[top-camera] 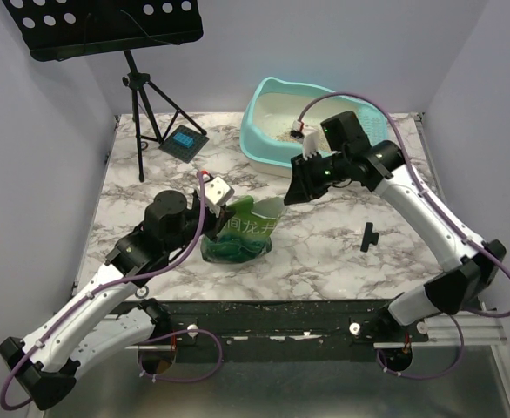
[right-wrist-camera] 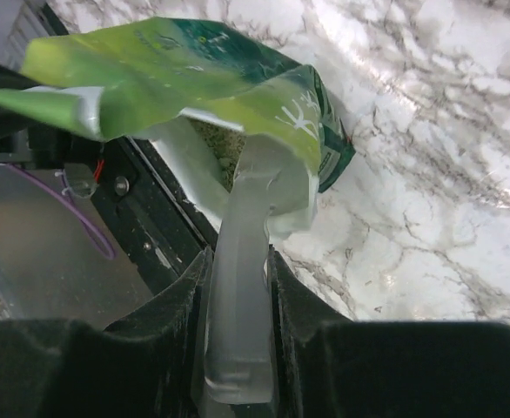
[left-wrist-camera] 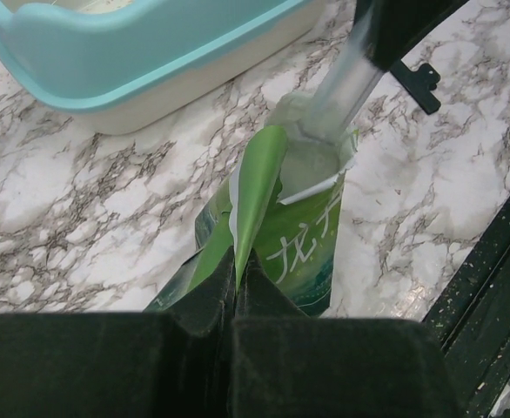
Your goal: Fill the litter box with clean litter
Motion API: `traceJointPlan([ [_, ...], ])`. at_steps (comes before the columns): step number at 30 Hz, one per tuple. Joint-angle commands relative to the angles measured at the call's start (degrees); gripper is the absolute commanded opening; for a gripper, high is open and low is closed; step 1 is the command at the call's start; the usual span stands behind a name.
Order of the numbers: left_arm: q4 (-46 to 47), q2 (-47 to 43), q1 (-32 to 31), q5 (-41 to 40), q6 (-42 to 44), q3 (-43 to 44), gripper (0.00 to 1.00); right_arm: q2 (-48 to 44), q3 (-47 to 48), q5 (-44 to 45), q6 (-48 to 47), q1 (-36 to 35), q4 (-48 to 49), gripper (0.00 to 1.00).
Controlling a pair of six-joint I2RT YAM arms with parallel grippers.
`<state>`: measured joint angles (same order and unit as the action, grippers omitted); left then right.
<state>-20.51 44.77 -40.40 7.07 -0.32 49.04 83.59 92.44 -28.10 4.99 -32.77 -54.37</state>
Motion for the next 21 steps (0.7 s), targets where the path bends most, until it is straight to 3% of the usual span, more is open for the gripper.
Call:
traceJointPlan([
  [1,1.4,-1.1,-1.2,1.6,-1.9,-1.5,0.00,7.5,0.2,0.3,1.4,0.0,-2.5,0.00],
  [6,1.6,-1.4,-2.0,2.2,-1.2,-2.3,0.00,12.5,-2.2,-4.2,3.3,0.0,1.6,0.00],
  [12,1.3,-1.4,-2.9,-0.7,0.1,-3.1,0.00,13.8,-11.8,-12.5,8.4,0.1,12.2,0.00],
  [16,0.3,-1.6,-3.3,-4.5,2.2,-3.1,0.00,11.9,-20.3,-16.6,15.9,0.1,25.3,0.00],
  [21,-1.1,-1.9,-3.4,-8.1,4.3,-3.0,0.00,10.9,-32.4,-20.0,30.2,-0.3,51.2,0.00],
])
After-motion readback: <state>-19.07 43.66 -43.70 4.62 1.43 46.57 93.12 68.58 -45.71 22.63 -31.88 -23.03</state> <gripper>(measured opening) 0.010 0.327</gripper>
